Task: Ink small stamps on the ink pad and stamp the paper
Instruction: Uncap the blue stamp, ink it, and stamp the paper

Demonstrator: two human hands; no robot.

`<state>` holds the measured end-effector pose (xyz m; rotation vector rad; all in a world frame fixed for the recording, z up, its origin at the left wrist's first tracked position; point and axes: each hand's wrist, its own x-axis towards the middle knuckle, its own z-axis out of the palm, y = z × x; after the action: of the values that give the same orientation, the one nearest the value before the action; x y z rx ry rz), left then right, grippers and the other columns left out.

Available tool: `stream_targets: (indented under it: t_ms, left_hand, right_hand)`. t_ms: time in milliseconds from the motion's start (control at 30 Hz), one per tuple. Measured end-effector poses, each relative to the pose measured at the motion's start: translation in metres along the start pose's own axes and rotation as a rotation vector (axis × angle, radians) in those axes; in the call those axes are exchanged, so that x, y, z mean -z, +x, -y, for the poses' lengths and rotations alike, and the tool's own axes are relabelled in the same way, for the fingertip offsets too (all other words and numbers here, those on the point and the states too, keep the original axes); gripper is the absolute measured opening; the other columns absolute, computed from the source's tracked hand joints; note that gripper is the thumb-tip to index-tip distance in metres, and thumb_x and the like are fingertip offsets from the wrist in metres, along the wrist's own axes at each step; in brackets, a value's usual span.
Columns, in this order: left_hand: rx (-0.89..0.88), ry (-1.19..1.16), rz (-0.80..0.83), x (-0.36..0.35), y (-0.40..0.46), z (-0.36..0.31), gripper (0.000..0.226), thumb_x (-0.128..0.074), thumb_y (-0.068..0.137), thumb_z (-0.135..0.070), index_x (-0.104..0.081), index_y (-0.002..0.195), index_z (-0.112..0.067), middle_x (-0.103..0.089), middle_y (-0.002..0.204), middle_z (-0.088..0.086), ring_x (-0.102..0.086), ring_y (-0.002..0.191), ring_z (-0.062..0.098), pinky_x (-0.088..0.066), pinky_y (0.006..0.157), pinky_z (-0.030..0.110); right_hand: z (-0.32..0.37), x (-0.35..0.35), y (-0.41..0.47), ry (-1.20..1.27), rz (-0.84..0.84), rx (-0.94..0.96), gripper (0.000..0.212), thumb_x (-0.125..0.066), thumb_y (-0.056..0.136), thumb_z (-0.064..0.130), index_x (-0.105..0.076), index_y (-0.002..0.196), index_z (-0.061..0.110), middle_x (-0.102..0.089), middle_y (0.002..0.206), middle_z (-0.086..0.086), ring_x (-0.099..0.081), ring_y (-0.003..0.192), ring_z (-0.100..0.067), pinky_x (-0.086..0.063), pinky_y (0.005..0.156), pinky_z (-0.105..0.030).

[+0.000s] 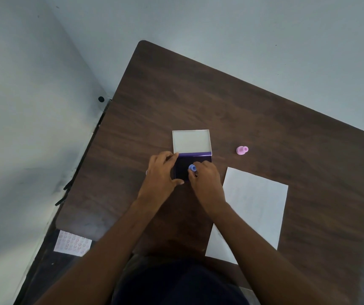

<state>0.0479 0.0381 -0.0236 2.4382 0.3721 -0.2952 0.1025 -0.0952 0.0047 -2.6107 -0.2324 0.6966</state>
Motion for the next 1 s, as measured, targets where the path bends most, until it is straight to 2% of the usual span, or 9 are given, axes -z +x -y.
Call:
stream_targets:
  t_ms: [567,1000]
  left_hand:
    - [-0.018,0.033,-0.036,-0.0016,-0.0011,0.0004,0.086,-0.082,0.070,-0.035,-0.042,0.143,-0.012,-0.046,0.139,0.011,-0.039,0.125,0.026,-0.038,0.102,0.033]
    - [-0.028,0.121,0.020,0.0001,-0.0017,-0.0044,0.087,-0.080,0.073,-0.036,-0.037,0.145,-0.011,-0.045,0.137,0.013,-0.040,0.123,0.025,-0.037,0.103,0.032]
  right_hand:
    - [-0.0008,-0.0011,0.0015,-0.033,0.013,0.049,0.032,-0.053,0.096,0.024,-0.058,0.119,0.003,-0.062,0.121,-0.014,-0.058,0.106,-0.024,-0.042,0.097,-0.027]
    - [-0.0066,0.0002,0.0004,0.024,0.015,0.041,0.031,-0.054,0.095,0.026,-0.060,0.119,0.007,-0.062,0.121,-0.012,-0.058,0.106,-0.023,-0.043,0.097,-0.028]
